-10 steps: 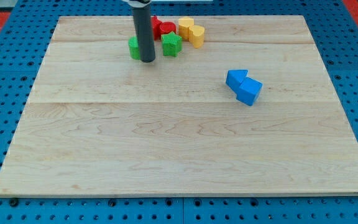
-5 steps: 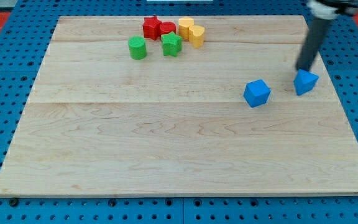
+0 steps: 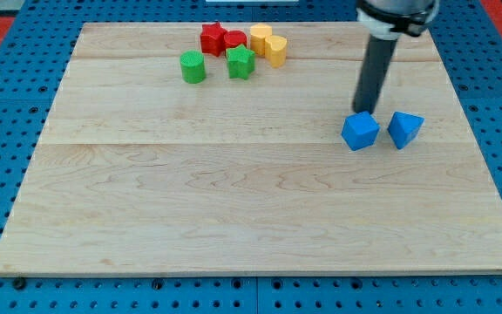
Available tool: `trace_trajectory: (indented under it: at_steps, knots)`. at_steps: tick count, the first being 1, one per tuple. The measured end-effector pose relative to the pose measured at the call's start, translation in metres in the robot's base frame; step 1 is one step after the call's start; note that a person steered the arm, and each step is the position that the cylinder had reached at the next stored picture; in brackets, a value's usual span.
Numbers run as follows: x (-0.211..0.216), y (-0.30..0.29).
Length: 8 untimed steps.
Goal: Push the blue triangle into the green star
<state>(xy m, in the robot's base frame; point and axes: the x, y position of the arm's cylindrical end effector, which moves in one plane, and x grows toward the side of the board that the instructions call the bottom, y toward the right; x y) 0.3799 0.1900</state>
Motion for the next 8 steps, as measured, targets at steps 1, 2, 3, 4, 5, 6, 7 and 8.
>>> trace_trajectory:
  at_steps: [1,2,3,4,5,6,7,8]
  knots:
    - [0.0,0.097]
    - [0.052,0.081]
    - [0.045,0.022]
    - [0.026,-0.068]
    - [0.024,-0.146]
    - [0.003,-0.161]
    - [-0.017,-0.17]
    - [-0.038,-0.17]
